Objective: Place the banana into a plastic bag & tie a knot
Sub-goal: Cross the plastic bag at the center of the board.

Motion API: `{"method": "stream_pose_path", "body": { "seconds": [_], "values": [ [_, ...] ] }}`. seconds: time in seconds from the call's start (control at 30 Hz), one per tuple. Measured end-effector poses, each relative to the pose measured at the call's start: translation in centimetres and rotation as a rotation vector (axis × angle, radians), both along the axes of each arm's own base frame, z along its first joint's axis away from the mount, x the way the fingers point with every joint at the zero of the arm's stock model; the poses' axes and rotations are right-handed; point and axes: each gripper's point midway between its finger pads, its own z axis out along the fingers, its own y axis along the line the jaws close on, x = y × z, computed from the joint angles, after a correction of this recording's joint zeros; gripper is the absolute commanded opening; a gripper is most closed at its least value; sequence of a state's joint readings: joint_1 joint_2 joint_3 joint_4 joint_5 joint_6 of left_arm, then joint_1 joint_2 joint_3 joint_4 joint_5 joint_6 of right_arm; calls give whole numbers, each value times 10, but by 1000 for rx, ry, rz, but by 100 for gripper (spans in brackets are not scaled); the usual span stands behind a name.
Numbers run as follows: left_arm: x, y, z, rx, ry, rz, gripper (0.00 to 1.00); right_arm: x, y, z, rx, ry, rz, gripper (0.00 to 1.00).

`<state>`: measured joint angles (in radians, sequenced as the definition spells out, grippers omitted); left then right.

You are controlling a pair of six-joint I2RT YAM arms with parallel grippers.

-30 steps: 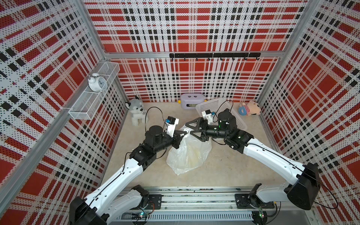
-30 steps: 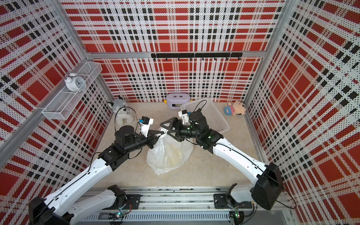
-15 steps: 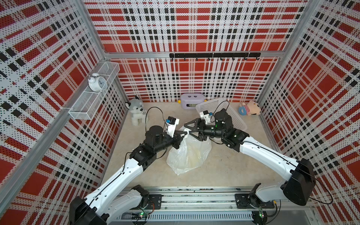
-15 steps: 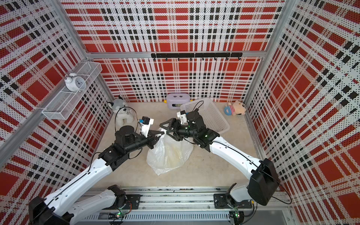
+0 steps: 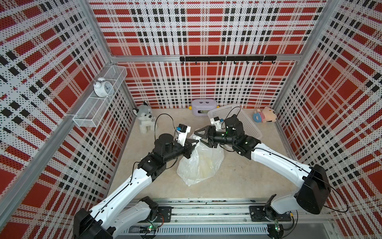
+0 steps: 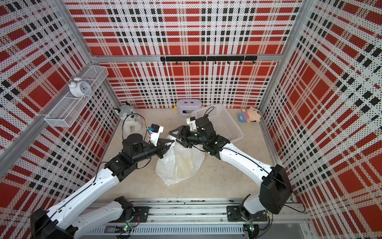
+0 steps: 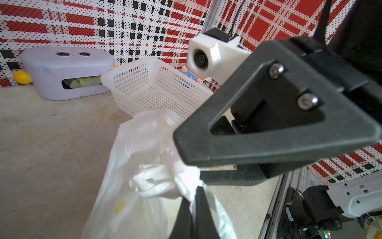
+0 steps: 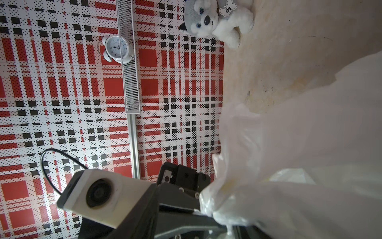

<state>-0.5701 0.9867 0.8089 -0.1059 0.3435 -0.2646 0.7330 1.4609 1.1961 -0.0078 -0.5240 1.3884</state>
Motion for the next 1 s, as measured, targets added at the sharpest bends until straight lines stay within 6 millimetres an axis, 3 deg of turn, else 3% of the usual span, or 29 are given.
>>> {"method": "stream_pose_path", "body": {
  "seconds": [0.17,0.33,0.43,0.57,0.67,0.87,1.0],
  "values": [
    [0,0,0,-1,0,-3,0,1,2,-2,2,11,-5,50],
    [-2,-1,0,-2,0,-10,0,3,4,-6,-1,24,-9,40],
    [-2,-2,1,-5,-1,-13,0,3,5,-9,-4,33,-10,26],
    [-3,-2,4,-13,-10,-18,0,5,6,-11,1,35,-12,0],
    [-4,-1,7,-22,-13,-15,0,5,8,-8,23,27,-5,0],
    [-9,-4,10,-43,-2,-42,45,5,9,-8,48,-41,1,0],
    [-12,-1,16,-71,8,-52,59,9,6,-9,42,-126,8,0]
  ]
}}
